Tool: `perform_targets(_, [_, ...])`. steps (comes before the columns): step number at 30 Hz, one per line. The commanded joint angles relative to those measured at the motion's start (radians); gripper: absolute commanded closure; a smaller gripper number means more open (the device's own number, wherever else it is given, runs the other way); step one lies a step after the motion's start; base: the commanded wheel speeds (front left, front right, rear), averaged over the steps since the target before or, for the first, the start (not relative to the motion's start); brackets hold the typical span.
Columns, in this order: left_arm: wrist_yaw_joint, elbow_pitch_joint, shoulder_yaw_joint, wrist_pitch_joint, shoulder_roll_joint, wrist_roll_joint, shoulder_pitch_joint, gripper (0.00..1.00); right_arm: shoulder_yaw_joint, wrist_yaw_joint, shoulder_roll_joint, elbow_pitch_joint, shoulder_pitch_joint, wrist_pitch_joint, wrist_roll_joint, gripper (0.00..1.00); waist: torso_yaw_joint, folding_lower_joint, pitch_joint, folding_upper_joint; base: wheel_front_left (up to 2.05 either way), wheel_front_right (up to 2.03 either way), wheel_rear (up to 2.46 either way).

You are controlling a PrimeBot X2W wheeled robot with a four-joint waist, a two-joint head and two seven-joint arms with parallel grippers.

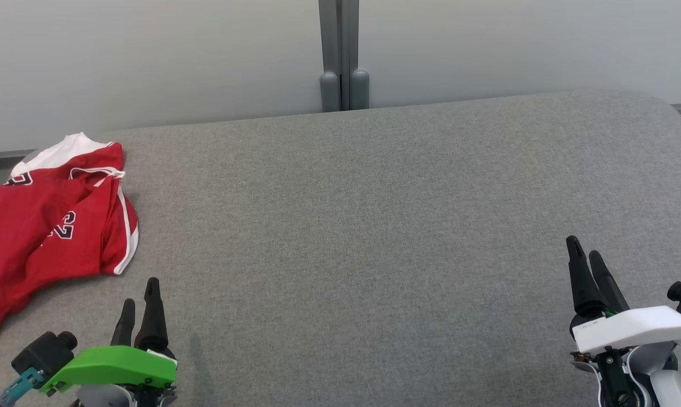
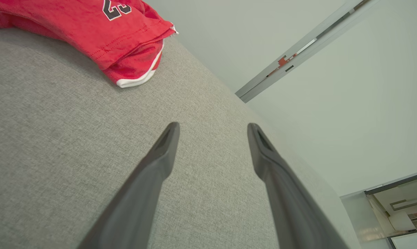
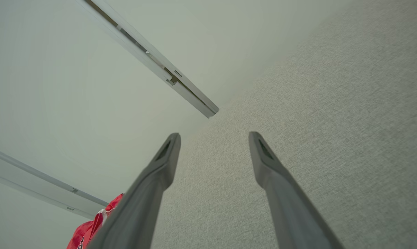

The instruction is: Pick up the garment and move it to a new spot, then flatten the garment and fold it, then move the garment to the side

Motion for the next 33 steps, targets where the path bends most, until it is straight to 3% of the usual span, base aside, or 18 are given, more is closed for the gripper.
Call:
perform_targets(1, [0.007,-0.011,-0.003,-0.01,0.015,0.041,-0.001,0.0,0.005,0.0,-0.011,-0.021,-0.002,-0.011,-0.039,0.0,0.001,0.0,-0.001,0.0,0.0,0.0,0.0])
perform_targets(12, [0.033,-0.031,-0.025,-0.045,0.035,0.229,0.022,0.0,0.025,0.0,-0.03,-0.031,0.015,-0.047,-0.198,0.0,0.005,0.0,-0.005,0.0,0.0,0.0,0.0])
perform_targets(33, [0.055,-0.04,-0.052,-0.102,0.06,0.471,0.044,0.0,0.025,0.0,-0.028,-0.033,0.034,-0.105,-0.443,0.0,0.013,0.0,-0.005,0.0,0.0,0.0,0.0])
